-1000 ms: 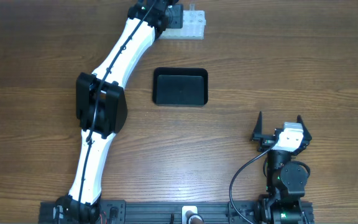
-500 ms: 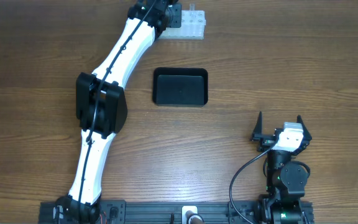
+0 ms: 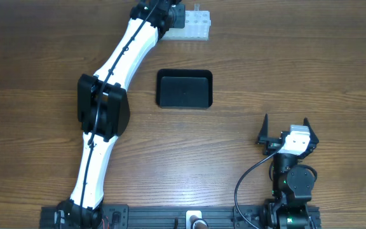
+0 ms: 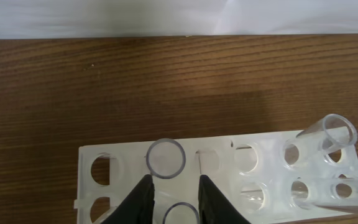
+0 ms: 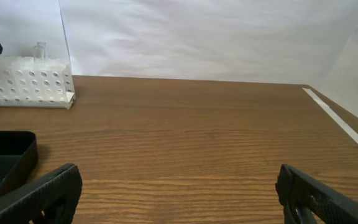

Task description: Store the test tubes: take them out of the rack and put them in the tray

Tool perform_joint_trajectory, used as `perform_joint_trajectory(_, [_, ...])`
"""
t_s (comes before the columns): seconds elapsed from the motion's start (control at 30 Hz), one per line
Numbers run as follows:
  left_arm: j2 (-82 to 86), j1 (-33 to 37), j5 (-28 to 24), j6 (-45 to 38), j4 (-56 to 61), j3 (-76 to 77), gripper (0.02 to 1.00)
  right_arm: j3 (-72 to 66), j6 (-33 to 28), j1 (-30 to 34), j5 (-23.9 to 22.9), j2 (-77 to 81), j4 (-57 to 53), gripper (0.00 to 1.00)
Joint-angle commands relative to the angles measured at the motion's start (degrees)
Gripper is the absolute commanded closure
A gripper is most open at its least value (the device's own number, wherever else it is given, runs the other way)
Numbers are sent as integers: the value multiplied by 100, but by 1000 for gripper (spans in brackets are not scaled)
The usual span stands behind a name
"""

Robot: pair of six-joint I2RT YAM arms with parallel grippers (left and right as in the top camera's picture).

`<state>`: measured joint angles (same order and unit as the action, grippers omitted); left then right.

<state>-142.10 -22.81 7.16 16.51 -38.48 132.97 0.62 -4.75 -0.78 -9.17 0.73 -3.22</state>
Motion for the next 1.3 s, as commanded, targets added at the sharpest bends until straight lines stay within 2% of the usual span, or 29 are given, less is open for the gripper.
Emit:
perform_joint_trajectory(0.03, [-57, 7, 46, -20, 13, 142, 798, -31, -4, 37, -17, -46, -24, 7])
perform_joint_trajectory(0.23, [-57, 11, 46, -17, 11, 142, 851, -31, -4, 37, -17, -46, -22, 9])
perform_joint_trajectory(0.5, [-57, 11, 46, -20, 11, 142, 875, -31, -4, 37, -17, -46, -24, 9])
perform_joint_trajectory(1.3, [525, 9, 48, -22, 11, 142, 886, -31, -4, 37, -17, -46, -24, 9])
